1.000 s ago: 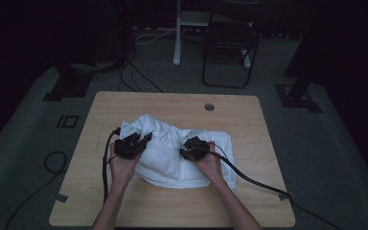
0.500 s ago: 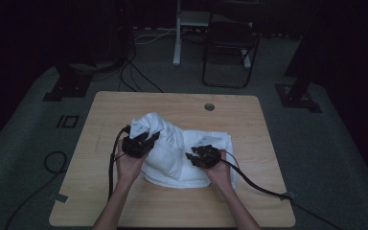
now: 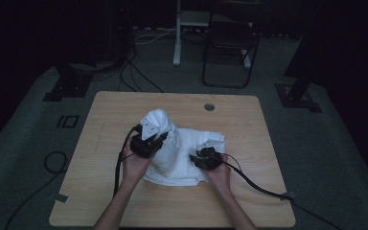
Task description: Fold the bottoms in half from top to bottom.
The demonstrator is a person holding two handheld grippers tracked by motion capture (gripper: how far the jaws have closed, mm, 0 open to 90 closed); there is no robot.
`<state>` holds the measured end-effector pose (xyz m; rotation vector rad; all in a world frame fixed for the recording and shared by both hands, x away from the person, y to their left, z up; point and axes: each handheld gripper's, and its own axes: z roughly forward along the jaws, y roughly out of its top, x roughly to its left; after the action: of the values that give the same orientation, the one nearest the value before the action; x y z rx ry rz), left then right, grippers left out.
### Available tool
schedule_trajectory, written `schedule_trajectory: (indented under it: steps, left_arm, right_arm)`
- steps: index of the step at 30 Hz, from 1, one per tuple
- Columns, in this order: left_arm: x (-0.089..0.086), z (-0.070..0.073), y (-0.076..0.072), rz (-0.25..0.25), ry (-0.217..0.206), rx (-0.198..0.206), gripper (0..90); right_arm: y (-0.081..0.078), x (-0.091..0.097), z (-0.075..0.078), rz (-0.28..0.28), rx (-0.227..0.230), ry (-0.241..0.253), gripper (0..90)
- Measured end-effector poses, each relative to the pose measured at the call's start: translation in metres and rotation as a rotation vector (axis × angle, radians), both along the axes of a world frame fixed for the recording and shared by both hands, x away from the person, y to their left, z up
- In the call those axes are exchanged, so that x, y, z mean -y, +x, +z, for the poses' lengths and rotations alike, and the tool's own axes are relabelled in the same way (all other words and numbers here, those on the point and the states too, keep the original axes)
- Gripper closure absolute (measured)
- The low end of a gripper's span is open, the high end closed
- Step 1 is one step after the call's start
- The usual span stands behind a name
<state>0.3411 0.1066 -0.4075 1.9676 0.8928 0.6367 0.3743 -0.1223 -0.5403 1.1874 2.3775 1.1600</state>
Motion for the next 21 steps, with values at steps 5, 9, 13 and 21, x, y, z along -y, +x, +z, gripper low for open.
schedule_trajectory:
  steps: [5,9,13,21]
  left_arm:
    - [0.013,-0.010,0.004,-0.037,-0.001,-0.017,80.9]
    - [0.029,-0.022,0.003,-0.082,-0.003,-0.036,80.8]
    - [0.050,-0.038,0.003,-0.130,-0.019,-0.075,80.7]
    - [0.089,-0.103,0.003,-0.219,-0.045,-0.219,80.5]
  right_arm:
    - [-0.005,-0.015,0.004,0.151,-0.020,0.079,59.5]
    - [-0.010,0.027,0.020,0.068,0.023,0.127,59.7]
    - [-0.012,0.080,0.033,-0.051,0.055,0.098,57.2]
    - [-0.015,0.112,0.048,-0.118,0.102,0.116,54.9]
